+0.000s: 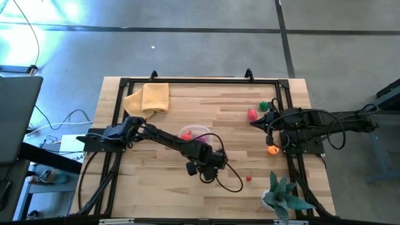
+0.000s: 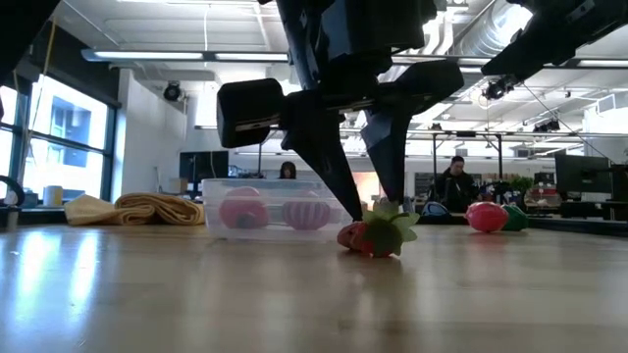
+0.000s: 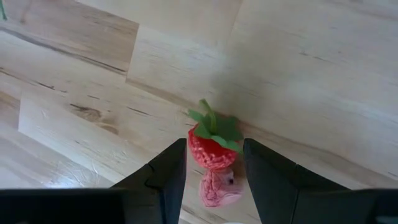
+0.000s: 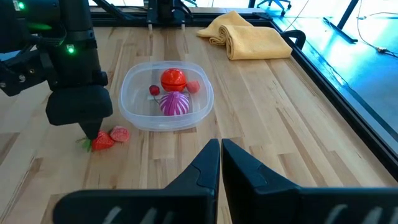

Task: Pick and placing Produce into tupperware
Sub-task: Put the strawberry into the transparent bin

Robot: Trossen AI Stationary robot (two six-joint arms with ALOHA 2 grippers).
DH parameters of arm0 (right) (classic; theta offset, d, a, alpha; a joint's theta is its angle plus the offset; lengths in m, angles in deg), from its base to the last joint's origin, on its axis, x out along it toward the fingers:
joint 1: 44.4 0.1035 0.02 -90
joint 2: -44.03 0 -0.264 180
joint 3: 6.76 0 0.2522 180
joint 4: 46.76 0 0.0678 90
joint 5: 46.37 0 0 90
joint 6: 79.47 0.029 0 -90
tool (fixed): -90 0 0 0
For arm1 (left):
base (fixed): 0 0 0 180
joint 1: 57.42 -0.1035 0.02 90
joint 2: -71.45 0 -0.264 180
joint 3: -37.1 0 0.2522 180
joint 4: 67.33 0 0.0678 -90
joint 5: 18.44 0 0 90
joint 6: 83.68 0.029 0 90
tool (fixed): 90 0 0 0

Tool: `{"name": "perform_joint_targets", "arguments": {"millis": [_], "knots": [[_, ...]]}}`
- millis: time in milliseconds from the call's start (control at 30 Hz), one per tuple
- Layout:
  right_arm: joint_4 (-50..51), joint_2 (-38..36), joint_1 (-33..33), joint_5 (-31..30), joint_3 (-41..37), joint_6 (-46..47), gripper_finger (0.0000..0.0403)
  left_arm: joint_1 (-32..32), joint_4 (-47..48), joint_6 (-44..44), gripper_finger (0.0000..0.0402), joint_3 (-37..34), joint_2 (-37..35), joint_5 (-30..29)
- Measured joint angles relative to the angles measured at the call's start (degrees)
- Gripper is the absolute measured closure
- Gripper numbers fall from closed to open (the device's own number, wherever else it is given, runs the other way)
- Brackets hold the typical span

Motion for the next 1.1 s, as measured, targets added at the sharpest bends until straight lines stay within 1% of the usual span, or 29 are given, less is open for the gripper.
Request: {"name": "perform_joint_targets", "arguments": {"millis": [533, 933, 1100], "knots": [[-0.02, 0.01, 0.00, 0.00, 0.00, 0.00, 0.0394, -0.09, -1.60, -0.04, 0.0254, 0.00, -0.04, -1.09], [-0.02, 0.00, 0.00, -0.02, 0.00, 0.00, 0.0394, -0.09, -1.05, -2.26, 0.0254, 0.00, -0.07, -1.14], [-0.02, 0.00, 0.00, 0.00, 0.00, 0.00, 0.0394, -0.09, -1.01, -3.28, 0.0254, 0.00, -0.07, -2.84]]}}
